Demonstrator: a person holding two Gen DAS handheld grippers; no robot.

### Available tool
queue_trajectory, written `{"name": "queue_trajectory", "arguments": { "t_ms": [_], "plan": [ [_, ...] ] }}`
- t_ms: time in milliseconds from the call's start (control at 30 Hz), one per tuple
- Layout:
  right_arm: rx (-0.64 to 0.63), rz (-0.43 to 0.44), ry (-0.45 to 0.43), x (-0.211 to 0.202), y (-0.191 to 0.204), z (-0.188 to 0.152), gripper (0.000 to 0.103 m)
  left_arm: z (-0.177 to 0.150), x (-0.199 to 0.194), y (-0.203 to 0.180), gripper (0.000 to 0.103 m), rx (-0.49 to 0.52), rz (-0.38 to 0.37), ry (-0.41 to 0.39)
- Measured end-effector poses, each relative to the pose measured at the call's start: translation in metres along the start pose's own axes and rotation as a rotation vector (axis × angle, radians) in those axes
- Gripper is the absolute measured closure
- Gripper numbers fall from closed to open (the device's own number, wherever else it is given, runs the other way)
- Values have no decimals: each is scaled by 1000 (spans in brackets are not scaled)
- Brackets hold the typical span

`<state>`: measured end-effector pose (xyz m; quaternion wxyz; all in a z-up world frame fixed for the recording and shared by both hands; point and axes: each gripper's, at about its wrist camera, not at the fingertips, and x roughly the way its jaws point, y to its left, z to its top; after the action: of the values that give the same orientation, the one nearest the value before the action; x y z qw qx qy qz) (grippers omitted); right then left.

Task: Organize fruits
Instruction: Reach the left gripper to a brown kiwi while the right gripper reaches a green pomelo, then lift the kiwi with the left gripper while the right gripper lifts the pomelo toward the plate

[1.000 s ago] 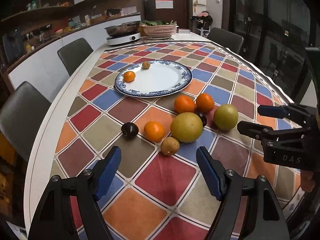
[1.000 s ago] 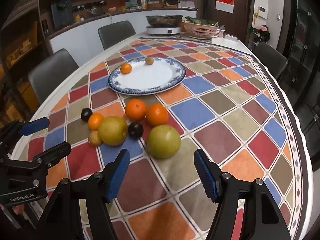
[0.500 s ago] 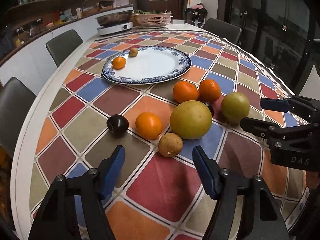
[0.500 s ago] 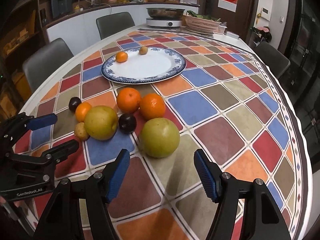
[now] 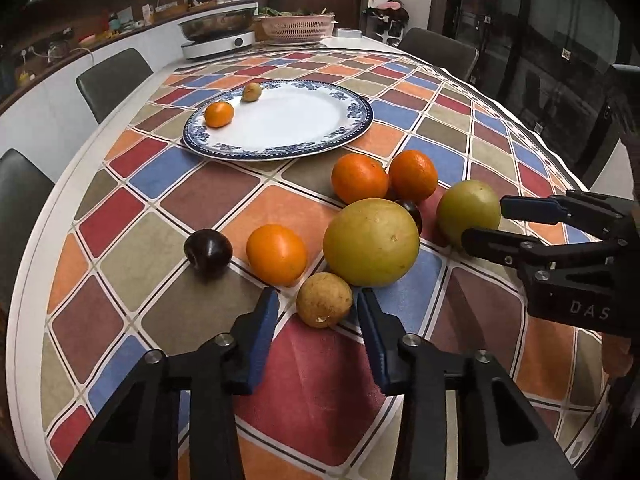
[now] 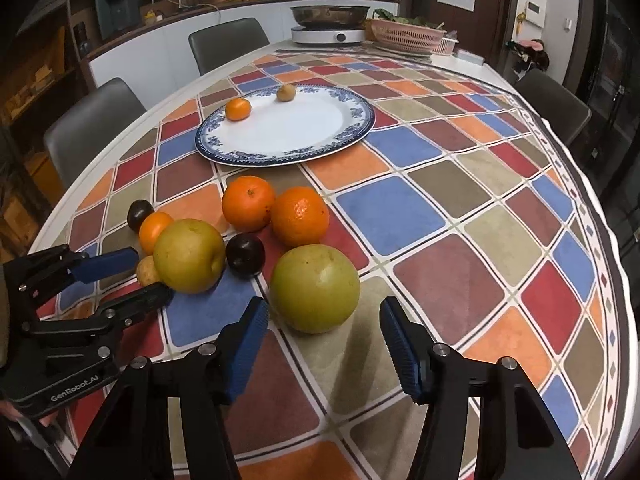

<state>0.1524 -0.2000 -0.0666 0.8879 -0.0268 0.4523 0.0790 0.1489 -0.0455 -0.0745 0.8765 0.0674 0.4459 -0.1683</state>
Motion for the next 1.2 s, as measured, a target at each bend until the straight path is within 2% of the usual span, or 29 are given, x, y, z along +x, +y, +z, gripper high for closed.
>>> {"name": "queue_trajectory", "arguments": {
  "t_ms": [267, 333, 433, 633, 900, 1200],
  "plan": [
    [0, 18, 16, 11, 2, 4, 46, 1, 7, 3, 68, -23, -15, 14],
    [2, 23, 26, 15, 1, 4, 49, 1, 6, 4, 74, -27, -20, 10],
    [14, 37, 33, 18, 0, 3, 52, 1, 5, 3, 74, -29, -13, 5],
    [16, 40, 14, 15, 0, -1, 53, -2, -5, 2, 74, -31, 5, -16],
    [-1, 50, -50, -13, 8, -3, 53, -4, -30, 0, 74, -46, 11, -57],
    [-17, 108, -112, -46, 19, 3, 53, 8, -61, -3, 74, -47, 17, -118]
  ]
}}
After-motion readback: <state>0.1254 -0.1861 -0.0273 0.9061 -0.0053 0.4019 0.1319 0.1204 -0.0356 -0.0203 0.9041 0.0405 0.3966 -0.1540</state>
